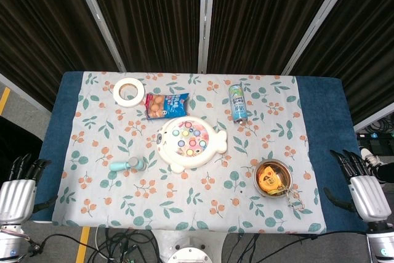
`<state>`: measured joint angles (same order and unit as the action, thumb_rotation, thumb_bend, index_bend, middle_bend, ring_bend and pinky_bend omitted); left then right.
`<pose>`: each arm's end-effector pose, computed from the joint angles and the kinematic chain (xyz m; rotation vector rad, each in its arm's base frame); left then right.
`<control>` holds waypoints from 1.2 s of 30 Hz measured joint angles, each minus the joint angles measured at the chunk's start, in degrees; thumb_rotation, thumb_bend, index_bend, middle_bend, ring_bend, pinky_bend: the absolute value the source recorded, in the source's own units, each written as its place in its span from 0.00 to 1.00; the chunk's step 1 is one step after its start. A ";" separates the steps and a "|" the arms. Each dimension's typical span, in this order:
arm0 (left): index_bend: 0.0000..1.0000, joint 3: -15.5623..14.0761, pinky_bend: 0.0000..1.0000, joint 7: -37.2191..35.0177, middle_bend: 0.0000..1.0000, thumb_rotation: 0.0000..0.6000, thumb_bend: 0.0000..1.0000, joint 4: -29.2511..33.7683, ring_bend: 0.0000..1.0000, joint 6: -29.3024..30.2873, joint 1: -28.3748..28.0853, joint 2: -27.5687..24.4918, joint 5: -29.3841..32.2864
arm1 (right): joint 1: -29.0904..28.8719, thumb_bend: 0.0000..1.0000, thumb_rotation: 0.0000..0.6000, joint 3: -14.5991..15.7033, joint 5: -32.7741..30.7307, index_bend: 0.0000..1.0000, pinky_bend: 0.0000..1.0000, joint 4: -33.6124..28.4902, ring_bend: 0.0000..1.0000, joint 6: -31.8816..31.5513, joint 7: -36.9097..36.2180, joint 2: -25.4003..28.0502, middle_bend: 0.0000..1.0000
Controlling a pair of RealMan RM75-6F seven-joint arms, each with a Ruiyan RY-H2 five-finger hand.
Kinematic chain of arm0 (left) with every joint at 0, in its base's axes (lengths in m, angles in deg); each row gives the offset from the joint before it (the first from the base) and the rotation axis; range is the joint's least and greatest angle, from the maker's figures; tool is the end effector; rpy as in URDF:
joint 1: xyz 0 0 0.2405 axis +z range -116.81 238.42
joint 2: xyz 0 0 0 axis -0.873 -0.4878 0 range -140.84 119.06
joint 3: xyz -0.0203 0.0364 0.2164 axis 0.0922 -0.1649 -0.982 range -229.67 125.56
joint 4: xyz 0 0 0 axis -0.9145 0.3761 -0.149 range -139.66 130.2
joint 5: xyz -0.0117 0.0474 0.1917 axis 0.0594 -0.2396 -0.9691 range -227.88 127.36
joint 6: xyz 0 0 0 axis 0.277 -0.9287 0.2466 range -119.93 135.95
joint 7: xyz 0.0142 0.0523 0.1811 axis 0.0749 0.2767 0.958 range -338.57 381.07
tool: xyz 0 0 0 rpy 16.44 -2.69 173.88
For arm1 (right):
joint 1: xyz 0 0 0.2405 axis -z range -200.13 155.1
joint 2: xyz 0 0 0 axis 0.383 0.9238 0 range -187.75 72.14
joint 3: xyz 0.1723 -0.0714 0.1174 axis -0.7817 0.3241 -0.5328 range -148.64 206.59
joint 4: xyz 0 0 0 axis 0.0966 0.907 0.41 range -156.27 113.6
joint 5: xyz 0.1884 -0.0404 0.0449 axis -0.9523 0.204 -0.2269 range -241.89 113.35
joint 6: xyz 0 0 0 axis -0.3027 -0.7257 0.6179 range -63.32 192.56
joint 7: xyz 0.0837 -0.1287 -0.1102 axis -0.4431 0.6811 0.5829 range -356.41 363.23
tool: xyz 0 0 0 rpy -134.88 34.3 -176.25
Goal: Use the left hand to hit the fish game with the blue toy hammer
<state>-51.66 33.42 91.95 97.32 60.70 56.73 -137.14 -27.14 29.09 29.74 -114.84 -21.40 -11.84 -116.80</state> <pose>-0.2670 0.1907 0.1357 -1.3654 -0.8717 -0.8082 -0.2588 -0.2092 0.1606 1.4535 -1.0447 1.0880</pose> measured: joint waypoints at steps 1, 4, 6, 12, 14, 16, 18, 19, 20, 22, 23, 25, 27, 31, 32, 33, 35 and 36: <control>0.19 0.00 0.03 -0.01 0.19 1.00 0.09 0.03 0.01 -0.01 0.02 0.00 0.05 | -0.01 0.22 1.00 0.00 -0.03 0.00 0.00 0.03 0.00 0.01 -0.04 -0.03 0.13; 0.19 0.00 0.03 0.09 0.19 1.00 0.09 0.17 0.01 0.13 0.15 -0.02 0.10 | 0.05 0.22 1.00 0.03 -0.03 0.00 0.00 0.13 0.00 -0.14 -0.21 -0.10 0.13; 0.19 -0.02 0.03 0.30 0.19 1.00 0.09 0.39 0.01 0.26 0.24 -0.10 0.07 | 0.19 0.22 1.00 0.08 0.02 0.00 0.00 0.30 0.00 -0.41 -0.41 -0.13 0.13; 0.20 0.84 0.04 0.88 0.19 1.00 0.09 2.04 0.01 -0.16 -0.47 -0.76 0.28 | 0.73 0.22 1.00 0.01 0.15 0.00 0.00 0.82 0.00 -1.80 -0.85 0.02 0.13; 0.21 1.57 0.04 0.77 0.20 1.00 0.09 2.80 0.01 -0.54 -1.31 -1.04 0.19 | 0.91 0.22 1.00 -0.15 0.19 0.00 0.00 0.83 0.00 -2.38 -0.76 0.29 0.13; 0.21 2.31 0.04 -0.03 0.20 1.00 0.09 3.82 0.02 -1.64 -2.63 -1.48 -0.07 | 1.02 0.22 1.00 -0.34 0.23 0.00 0.00 0.66 0.00 -2.82 -0.39 0.73 0.13; 0.22 2.94 0.05 -1.62 0.20 1.00 0.09 4.83 0.04 -3.57 -4.25 -2.02 -0.34 | 1.10 0.22 1.00 -0.48 0.32 0.00 0.00 0.45 0.00 -3.21 -0.11 1.09 0.13; 0.22 3.20 0.06 -2.48 0.20 1.00 0.09 5.27 0.05 -4.68 -5.07 -2.30 -0.42 | 1.12 0.22 1.00 -0.59 0.43 0.00 0.00 0.30 0.00 -3.45 0.05 1.32 0.13; 0.22 3.48 0.08 -3.44 0.20 1.00 0.09 5.72 0.06 -5.96 -5.96 -2.60 -0.46 | 1.13 0.22 1.00 -0.66 0.52 0.00 0.00 0.19 0.00 -3.62 0.15 1.47 0.13; 0.22 4.29 0.08 -5.97 0.20 1.00 0.09 6.73 0.06 -9.48 -8.40 -3.24 -0.31 | 1.19 0.22 1.00 -0.73 0.66 0.00 0.00 0.03 0.00 -3.89 0.30 1.75 0.13; 0.22 4.72 0.09 -7.01 0.20 1.00 0.09 7.07 0.06 -11.18 -9.57 -3.44 -0.09 | 1.22 0.22 1.00 -0.74 0.67 0.00 0.00 -0.01 0.00 -3.92 0.35 1.85 0.13; 0.22 5.72 0.10 -8.95 0.20 1.00 0.09 7.61 0.06 -15.44 -12.44 -3.67 0.86 | 1.34 0.22 1.00 -0.66 0.60 0.00 0.00 -0.06 0.00 -3.91 0.40 2.01 0.13; 0.22 6.67 0.10 -10.07 0.20 1.00 0.09 7.77 0.06 -20.04 -15.44 -3.51 2.45 | 1.42 0.22 1.00 -0.64 0.43 0.00 0.00 -0.03 0.00 -3.90 0.32 2.05 0.13; 0.24 8.10 0.10 -9.85 0.20 1.00 0.09 6.96 0.06 -28.21 -20.92 -1.66 7.66 | 1.60 0.22 1.00 -0.55 -0.03 0.00 0.00 0.29 0.00 -3.70 -0.13 1.97 0.13; 0.25 8.32 0.10 -9.31 0.20 1.00 0.09 6.59 0.06 -29.42 -21.90 -0.87 9.15 | 1.64 0.22 1.00 -0.53 -0.15 0.00 0.00 0.39 0.00 -3.66 -0.25 1.93 0.13; 0.25 8.55 0.10 -8.32 0.20 1.00 0.09 6.06 0.06 -30.53 -22.99 0.39 11.15 | 1.68 0.22 1.00 -0.53 -0.25 0.00 0.00 0.47 0.00 -3.61 -0.35 1.89 0.13; 0.26 8.69 0.10 -6.49 0.21 1.00 0.10 5.32 0.08 -31.53 -24.19 2.41 14.01 | 1.70 0.22 1.00 -0.53 -0.46 0.00 0.00 0.67 0.00 -3.44 -0.51 1.85 0.13; 0.26 8.67 0.10 -5.26 0.21 1.00 0.10 4.92 0.08 -31.94 -24.76 3.75 15.73 | 1.68 0.22 1.00 -0.54 -0.50 0.00 0.00 0.73 0.00 -3.37 -0.55 1.83 0.13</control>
<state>-42.99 28.16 96.87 65.39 35.95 60.48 -121.41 -25.45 28.55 29.24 -114.12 -24.76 -12.39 -114.97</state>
